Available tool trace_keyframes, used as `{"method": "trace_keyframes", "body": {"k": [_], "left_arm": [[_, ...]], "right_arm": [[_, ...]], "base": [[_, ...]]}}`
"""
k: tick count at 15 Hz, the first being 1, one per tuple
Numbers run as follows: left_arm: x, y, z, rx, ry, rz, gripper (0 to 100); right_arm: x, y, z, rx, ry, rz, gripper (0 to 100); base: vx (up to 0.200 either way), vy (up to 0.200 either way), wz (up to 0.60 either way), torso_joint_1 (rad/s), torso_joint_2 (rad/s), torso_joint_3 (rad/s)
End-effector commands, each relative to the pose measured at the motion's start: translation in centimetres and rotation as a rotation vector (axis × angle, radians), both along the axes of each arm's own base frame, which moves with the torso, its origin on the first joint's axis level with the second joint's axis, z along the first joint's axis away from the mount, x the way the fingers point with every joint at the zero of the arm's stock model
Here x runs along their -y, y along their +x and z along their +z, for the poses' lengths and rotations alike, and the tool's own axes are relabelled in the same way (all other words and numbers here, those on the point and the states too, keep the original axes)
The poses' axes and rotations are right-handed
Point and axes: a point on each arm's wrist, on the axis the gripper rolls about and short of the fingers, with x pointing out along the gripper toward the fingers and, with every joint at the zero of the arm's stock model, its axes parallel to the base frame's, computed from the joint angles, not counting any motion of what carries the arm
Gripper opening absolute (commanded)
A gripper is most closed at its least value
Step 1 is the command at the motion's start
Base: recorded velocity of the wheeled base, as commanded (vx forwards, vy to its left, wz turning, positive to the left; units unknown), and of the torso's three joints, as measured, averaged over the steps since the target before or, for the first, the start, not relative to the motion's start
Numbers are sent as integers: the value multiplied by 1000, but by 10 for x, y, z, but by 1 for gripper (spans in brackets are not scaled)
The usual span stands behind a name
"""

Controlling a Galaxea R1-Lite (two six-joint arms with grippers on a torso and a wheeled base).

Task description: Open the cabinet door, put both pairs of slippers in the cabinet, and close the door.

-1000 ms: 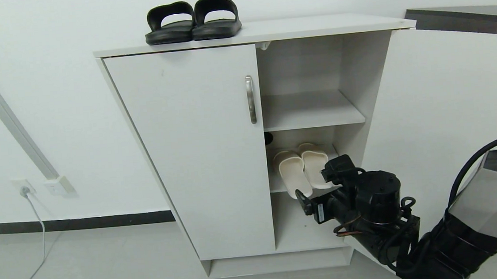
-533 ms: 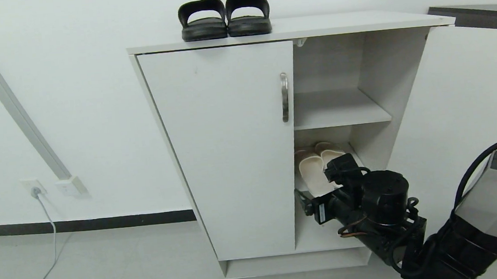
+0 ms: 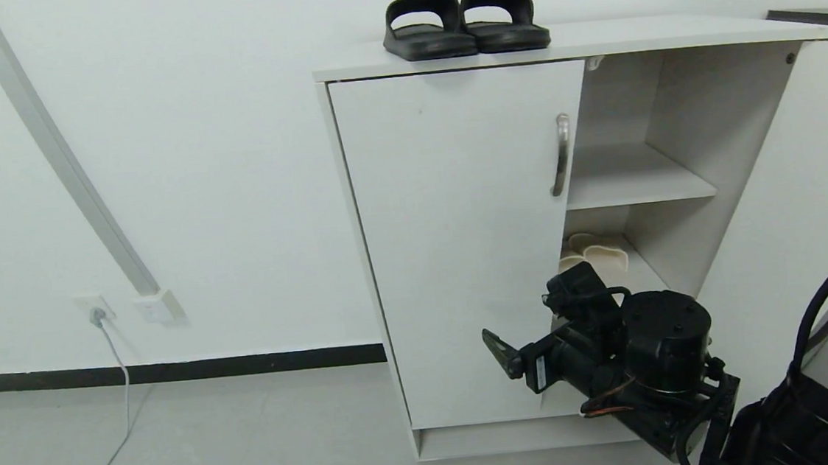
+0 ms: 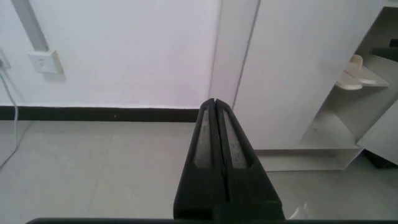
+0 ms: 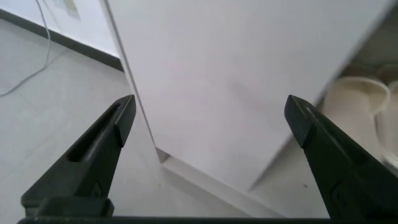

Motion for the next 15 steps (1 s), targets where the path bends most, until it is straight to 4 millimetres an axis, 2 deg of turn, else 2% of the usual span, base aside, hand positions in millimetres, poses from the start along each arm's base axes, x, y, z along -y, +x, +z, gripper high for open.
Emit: {"method": "trace_keyframes", "body": {"k": [1,15], "left_arm": [[0,0,0,0,-1,0,0],[0,0,0,-2,-1,0,0]], "right_arm": [[-1,-1,0,2,2,5,100],[-3,3,-16,7,-49,5,100]], "base": [[0,200,0,7,-2,-2],[0,0,0,0,0,0]]}}
